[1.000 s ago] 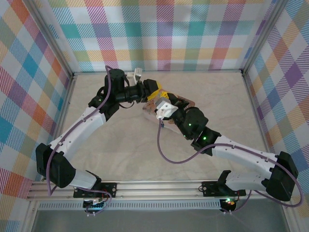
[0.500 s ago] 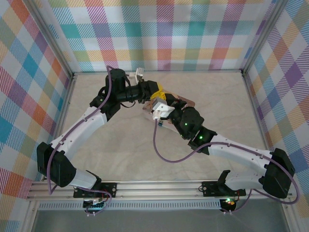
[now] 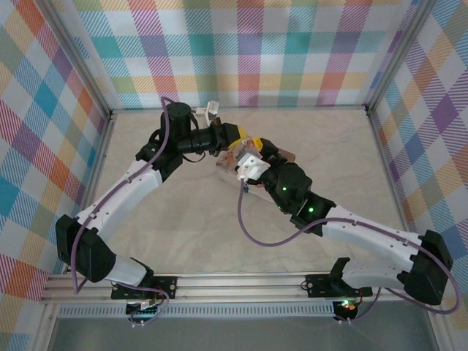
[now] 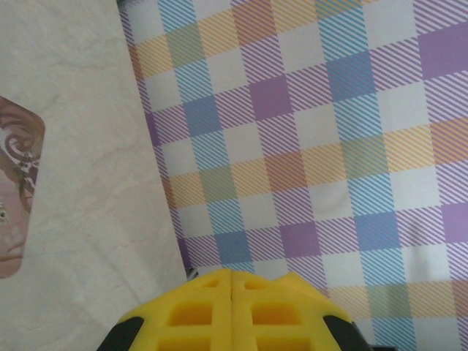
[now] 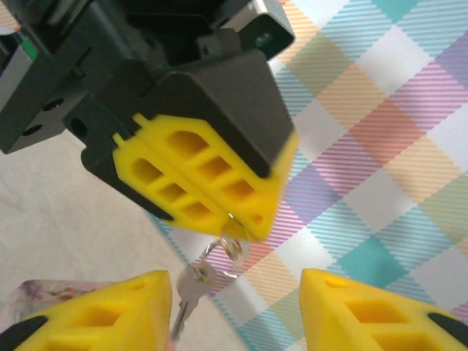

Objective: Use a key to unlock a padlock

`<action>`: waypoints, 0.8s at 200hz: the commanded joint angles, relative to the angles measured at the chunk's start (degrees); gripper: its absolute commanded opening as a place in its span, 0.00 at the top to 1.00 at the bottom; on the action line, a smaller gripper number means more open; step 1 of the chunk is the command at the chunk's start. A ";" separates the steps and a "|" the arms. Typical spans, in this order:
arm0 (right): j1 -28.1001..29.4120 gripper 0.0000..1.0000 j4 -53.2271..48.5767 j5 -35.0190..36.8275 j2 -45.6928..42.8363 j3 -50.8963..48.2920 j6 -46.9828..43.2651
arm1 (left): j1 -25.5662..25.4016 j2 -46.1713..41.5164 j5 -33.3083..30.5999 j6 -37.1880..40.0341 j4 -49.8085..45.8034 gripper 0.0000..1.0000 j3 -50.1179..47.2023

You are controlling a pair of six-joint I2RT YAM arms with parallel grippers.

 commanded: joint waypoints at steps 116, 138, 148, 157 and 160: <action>-19.87 0.43 -4.31 -47.86 -11.02 -8.41 86.20 | -3.05 -8.04 -9.47 18.58 1.72 1.00 -8.26; -19.97 0.44 7.34 -51.52 -8.24 -10.80 92.13 | -5.13 -8.97 -9.75 18.71 4.19 1.00 -10.06; -19.98 0.41 11.38 -51.78 -7.40 -11.81 94.19 | -5.93 -9.46 -10.24 18.47 5.74 1.00 -11.09; -19.97 0.38 16.21 -51.93 -6.65 -12.87 95.83 | -6.48 -10.01 -10.60 18.09 7.47 1.00 -12.05; -19.97 0.38 17.67 -52.03 -6.35 -13.25 96.27 | -6.65 -10.19 -10.76 18.03 8.04 1.00 -12.39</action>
